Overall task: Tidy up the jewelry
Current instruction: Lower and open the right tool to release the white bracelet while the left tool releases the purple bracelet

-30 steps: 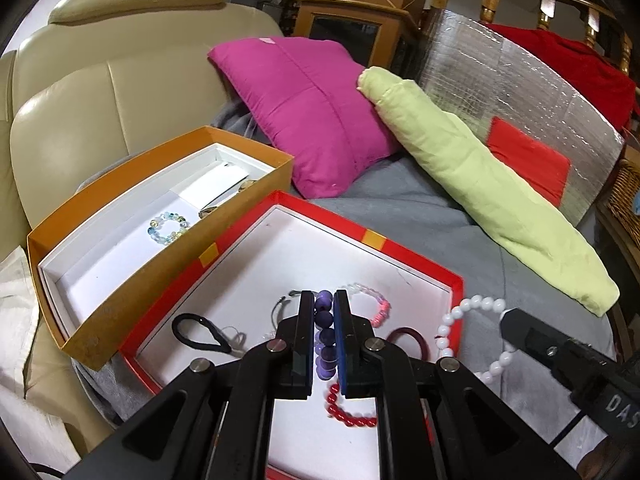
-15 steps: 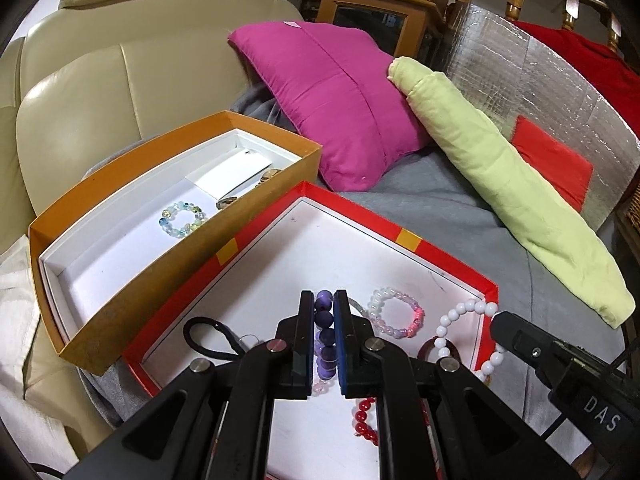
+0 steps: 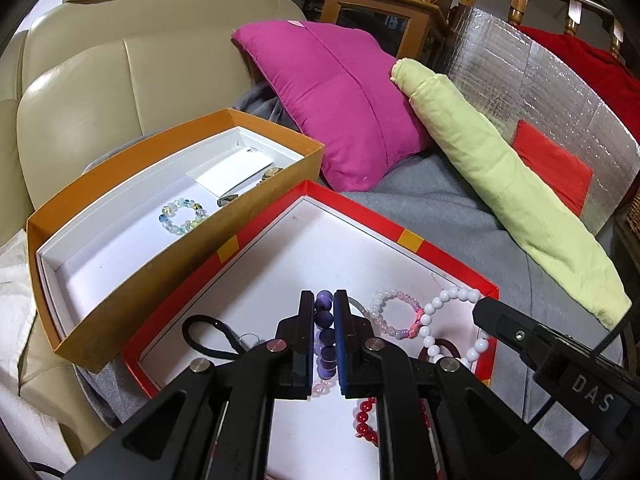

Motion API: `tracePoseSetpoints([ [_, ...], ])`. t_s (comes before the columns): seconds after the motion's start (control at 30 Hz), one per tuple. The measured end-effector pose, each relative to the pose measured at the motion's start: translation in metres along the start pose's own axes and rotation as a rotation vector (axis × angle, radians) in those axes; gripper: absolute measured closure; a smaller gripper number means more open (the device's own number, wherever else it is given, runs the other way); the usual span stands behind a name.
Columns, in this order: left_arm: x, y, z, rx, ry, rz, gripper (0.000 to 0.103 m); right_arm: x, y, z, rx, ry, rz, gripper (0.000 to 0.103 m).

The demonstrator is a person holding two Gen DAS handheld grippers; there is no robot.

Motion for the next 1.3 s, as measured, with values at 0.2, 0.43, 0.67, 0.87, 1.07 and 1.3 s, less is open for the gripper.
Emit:
tracePoseSetpoints([
  [0.2, -0.007, 0.002, 0.002, -0.01, -0.009, -0.018, 0.093, -0.011, 0.0, 0.008, -0.017, -0.007, -0.018, 0.093],
  [0.43, -0.015, -0.002, 0.004, -0.023, -0.035, -0.018, 0.093, -0.016, -0.005, 0.011, -0.017, -0.017, -0.024, 0.093],
  [0.67, -0.019, -0.002, 0.008, -0.043, -0.056, -0.013, 0.093, -0.025, -0.006, 0.014, -0.022, -0.012, -0.04, 0.093],
  [0.87, -0.021, -0.003, 0.007, -0.046, -0.067, -0.013, 0.093, -0.032, -0.008, 0.02, -0.03, -0.004, -0.05, 0.093],
  [1.07, -0.031, -0.005, 0.0, -0.031, -0.079, -0.038, 0.093, -0.038, -0.01, 0.026, -0.034, 0.012, -0.064, 0.093],
  [1.3, -0.046, -0.002, -0.002, -0.026, -0.104, -0.071, 0.093, -0.05, -0.011, 0.039, -0.05, 0.038, -0.094, 0.093],
])
Point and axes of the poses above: each gripper's, at about its wrist camera, not at the fingertips, and x roughly against the way its jaws point, z to its right, y to its underside, the point moved 4 cm from there along -x, roughly the way its jaws point, and after that the axes turned 12 degrees about -z, right-handed, at the moved point
